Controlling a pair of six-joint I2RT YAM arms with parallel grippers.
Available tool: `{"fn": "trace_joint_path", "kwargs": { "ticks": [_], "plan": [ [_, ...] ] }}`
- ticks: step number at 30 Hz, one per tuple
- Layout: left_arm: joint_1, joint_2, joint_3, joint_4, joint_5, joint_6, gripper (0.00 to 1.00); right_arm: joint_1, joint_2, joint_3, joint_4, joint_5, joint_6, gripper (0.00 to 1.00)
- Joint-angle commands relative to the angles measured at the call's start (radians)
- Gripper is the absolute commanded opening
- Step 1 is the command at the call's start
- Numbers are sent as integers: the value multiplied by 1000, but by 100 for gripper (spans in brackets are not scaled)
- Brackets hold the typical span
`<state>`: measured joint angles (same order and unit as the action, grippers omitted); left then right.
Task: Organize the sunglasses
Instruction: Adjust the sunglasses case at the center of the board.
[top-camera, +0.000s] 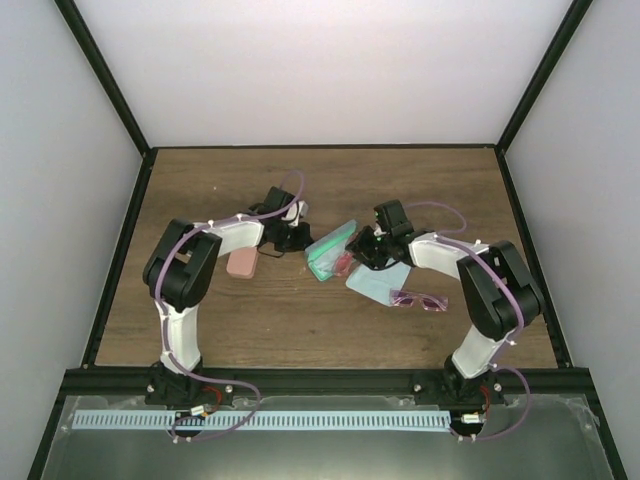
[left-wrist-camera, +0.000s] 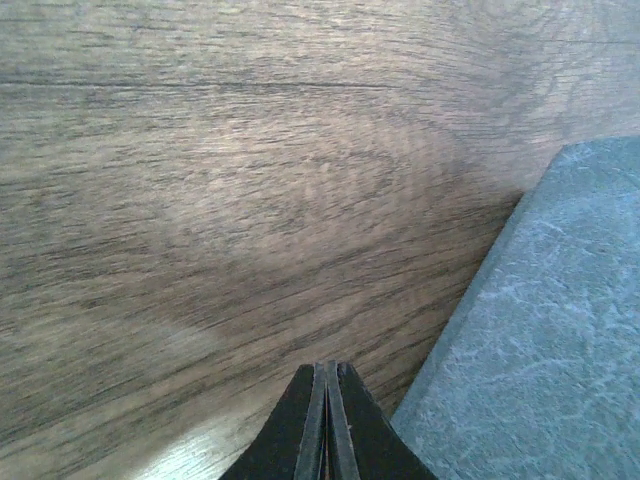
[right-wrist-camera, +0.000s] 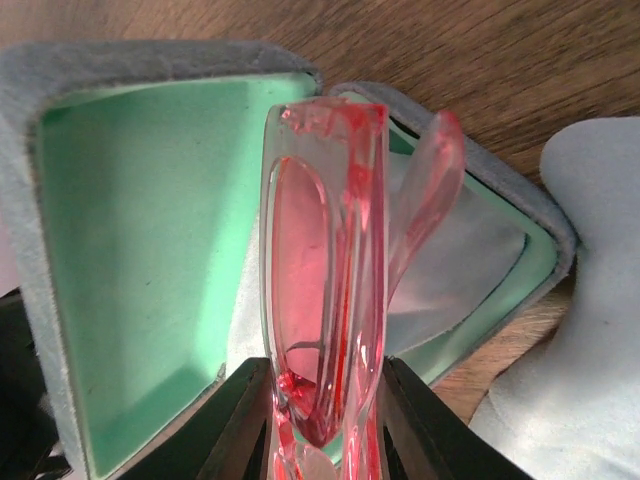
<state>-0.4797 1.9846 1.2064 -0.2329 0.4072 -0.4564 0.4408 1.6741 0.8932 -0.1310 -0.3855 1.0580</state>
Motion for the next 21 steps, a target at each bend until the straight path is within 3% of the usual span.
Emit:
{"fn": "trace_joint_path", "kwargs": {
  "ticks": [1, 21],
  "plan": [
    [-5, -32, -18, 0, 33, -4, 4, 20, 32, 39, 38, 9, 27, 29],
    [-13, -23, -57, -6, 31, 12, 4, 44, 110, 91, 79, 23, 98, 31]
  ]
}}
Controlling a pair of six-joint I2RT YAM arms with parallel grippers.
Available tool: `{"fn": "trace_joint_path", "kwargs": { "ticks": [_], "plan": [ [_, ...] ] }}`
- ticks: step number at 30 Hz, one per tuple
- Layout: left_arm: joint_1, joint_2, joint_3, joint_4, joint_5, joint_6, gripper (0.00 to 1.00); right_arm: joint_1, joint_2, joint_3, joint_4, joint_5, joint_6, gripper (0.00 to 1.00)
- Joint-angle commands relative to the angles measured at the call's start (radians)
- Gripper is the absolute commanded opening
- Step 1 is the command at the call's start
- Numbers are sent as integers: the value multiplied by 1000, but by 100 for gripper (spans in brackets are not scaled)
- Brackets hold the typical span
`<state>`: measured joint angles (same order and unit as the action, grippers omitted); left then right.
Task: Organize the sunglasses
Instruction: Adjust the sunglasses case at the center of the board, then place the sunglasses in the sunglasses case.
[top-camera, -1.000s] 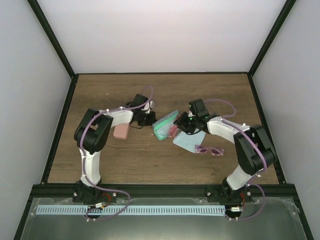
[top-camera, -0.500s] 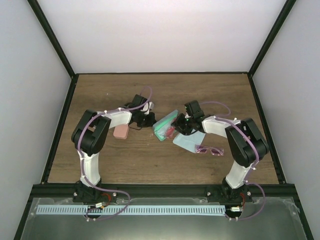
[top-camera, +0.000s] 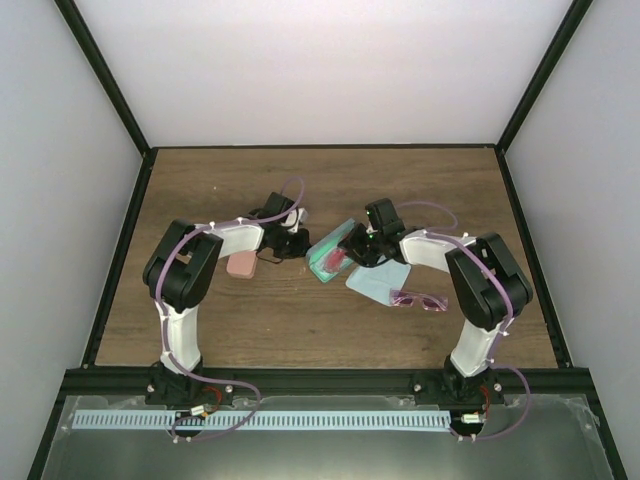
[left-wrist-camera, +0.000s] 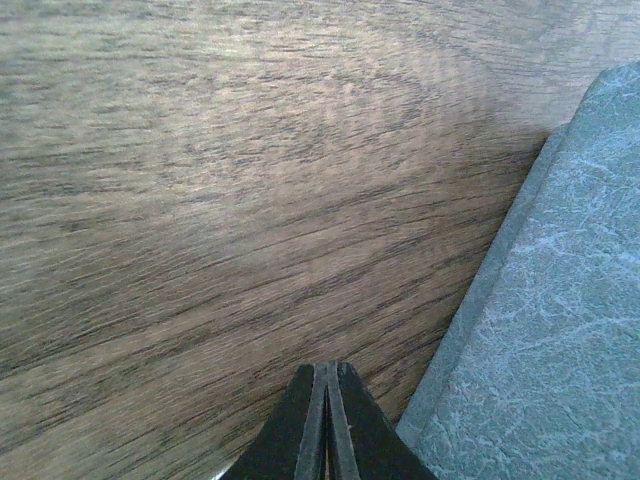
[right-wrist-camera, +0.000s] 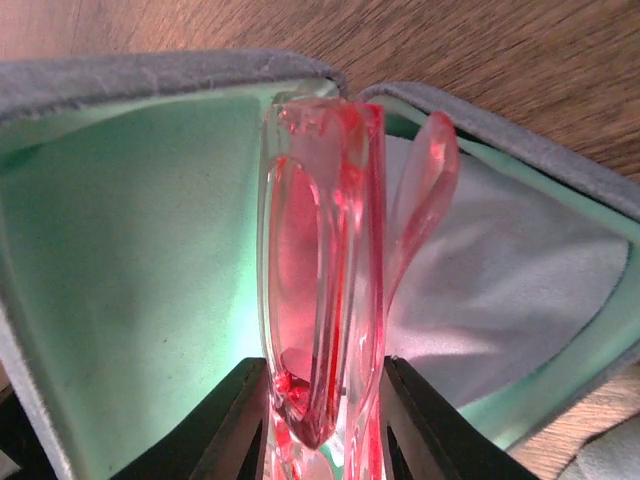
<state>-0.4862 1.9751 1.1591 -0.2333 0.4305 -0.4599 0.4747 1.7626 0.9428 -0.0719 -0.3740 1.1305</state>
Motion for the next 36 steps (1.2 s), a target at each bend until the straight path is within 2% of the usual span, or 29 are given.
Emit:
{"fn": "trace_joint_path", "kwargs": {
  "ticks": [1, 11, 19, 27, 36],
  "plan": [
    [-6, -10, -7, -7, 8, 15, 4, 10, 20, 36, 25, 8, 31, 31],
    [-6, 8, -6, -7, 13, 25, 4, 16, -2, -2, 112, 10, 58, 32],
    [-8, 2, -20, -12, 8, 32, 4, 21, 31, 1, 104, -7, 50, 36],
    [-9, 10, -13, 2, 18, 17, 4, 23, 26, 45, 16, 20, -15, 48],
    [-12, 21, -11, 17, 23, 6, 4, 36, -56, 74, -121, 104, -70, 49]
  ]
}}
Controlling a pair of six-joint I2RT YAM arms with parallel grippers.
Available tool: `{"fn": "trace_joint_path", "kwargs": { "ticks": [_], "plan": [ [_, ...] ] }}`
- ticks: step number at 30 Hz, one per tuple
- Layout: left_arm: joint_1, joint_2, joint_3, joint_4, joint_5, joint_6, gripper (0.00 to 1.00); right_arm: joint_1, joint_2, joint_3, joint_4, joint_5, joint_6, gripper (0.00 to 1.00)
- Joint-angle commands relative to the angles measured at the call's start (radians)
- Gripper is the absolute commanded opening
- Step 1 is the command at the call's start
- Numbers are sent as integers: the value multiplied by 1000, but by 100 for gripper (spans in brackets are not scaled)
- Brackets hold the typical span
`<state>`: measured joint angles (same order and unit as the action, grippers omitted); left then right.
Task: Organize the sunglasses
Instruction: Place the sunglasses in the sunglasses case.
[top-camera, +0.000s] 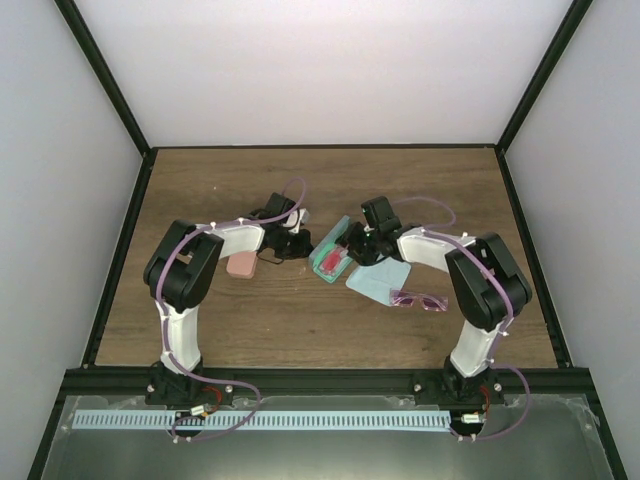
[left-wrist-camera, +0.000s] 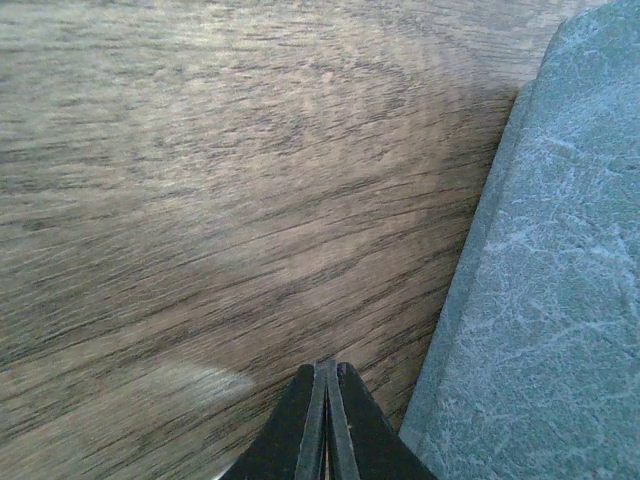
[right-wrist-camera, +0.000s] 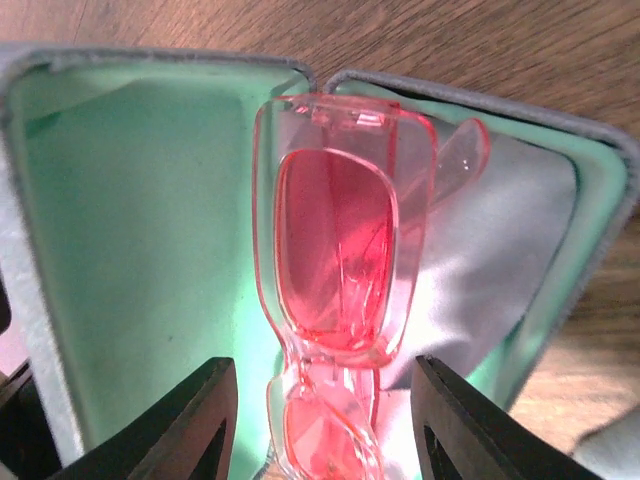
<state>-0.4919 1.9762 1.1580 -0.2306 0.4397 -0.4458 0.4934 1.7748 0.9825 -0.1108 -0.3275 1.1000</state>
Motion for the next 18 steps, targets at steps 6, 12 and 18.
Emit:
{"fn": "trace_joint_path", "kwargs": {
  "ticks": [6, 12, 18],
  "plan": [
    [-8, 16, -11, 31, 13, -29, 4, 23, -89, 49, -113, 70, -94, 17],
    [-10, -5, -12, 7, -5, -16, 4, 22, -22, 98, -86, 11, -106, 10],
    [-10, -16, -14, -17, -9, 0, 4, 22, 47, 152, -81, -21, -113, 10]
  ]
}}
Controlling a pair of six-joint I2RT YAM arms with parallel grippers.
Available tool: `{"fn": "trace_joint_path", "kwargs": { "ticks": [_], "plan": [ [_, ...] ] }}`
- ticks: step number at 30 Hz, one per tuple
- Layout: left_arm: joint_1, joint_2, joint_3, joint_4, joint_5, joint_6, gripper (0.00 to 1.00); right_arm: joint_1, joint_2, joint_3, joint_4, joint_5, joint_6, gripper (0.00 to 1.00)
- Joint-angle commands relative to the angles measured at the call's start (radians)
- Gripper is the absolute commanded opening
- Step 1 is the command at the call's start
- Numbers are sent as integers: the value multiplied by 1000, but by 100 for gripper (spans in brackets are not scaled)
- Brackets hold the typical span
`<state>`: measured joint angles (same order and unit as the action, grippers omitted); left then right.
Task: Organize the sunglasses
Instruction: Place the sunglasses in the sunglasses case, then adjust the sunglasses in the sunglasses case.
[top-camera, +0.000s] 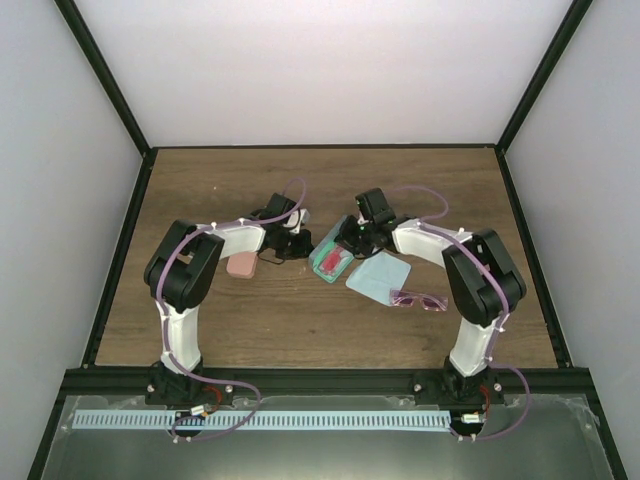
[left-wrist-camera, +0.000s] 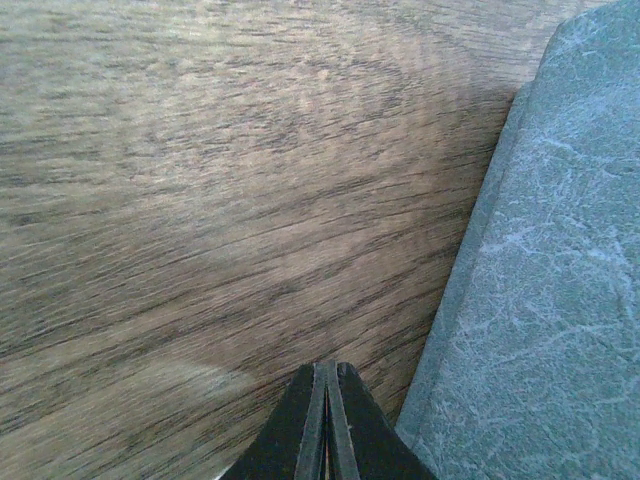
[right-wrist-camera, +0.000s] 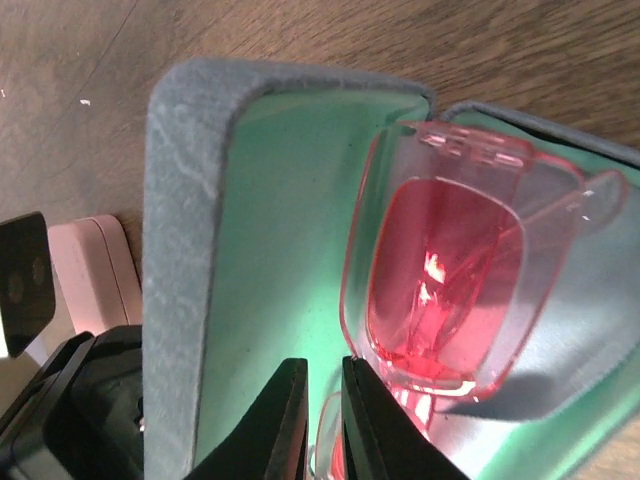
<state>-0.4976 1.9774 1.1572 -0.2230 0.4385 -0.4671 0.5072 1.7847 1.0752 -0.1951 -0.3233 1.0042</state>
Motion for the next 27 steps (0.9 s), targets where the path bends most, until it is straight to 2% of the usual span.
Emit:
{"fn": "trace_joint_path", "kwargs": {
  "ticks": [1, 14, 27],
  "plan": [
    [-4, -22, -13, -29, -7, 25, 4, 8, 46, 68, 6, -25, -19, 10],
    [-5, -41, -32, -52, -19, 51, 4, 8, 126, 128, -35, -9, -33, 11],
    [-4, -36, -62, -2, -8, 22, 4, 8, 18, 59, -96, 7, -38, 12]
  ]
}}
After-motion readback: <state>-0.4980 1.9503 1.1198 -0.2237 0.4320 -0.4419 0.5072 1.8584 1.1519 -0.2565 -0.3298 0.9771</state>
